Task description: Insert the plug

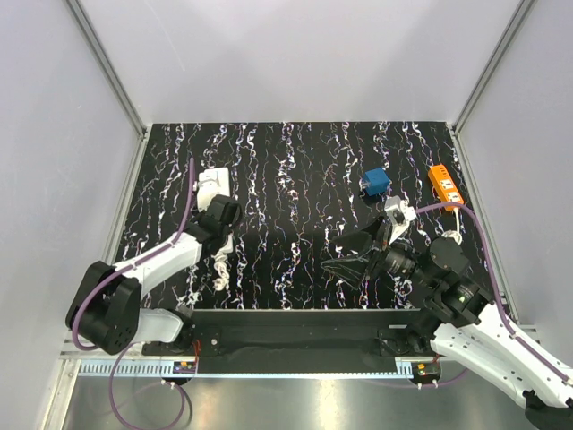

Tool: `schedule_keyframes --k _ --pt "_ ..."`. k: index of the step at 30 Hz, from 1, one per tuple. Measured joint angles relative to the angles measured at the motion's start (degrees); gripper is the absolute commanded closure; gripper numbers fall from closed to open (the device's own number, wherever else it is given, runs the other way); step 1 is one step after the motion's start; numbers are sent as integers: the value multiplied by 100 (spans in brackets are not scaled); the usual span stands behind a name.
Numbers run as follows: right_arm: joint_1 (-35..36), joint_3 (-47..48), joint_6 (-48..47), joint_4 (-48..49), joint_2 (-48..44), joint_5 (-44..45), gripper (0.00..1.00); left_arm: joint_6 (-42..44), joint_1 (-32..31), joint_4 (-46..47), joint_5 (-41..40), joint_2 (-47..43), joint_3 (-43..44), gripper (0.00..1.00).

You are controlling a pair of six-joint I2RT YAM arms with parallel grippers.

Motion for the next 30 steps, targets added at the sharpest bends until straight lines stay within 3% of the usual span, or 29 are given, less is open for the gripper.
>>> schedule_keyframes --k 10,14,19,23,30 --pt "2 0 -2 -22 -308 61 0 59 -210 -101 -96 138 107 100" --pt "0 -4 55 -140 -81 584 5 22 -525 -328 44 -76 -7 100" --pt "0 94 343 -398 1436 1432 18 -22 -944 -885 201 -708 -33 100" --pt "2 129 566 -385 2774 1611 25 -269 -1019 -1360 210 -1244 48 100" --pt "2 33 979 474 3541 1449 28 -535 -1012 -1550 243 -1845 -275 100"
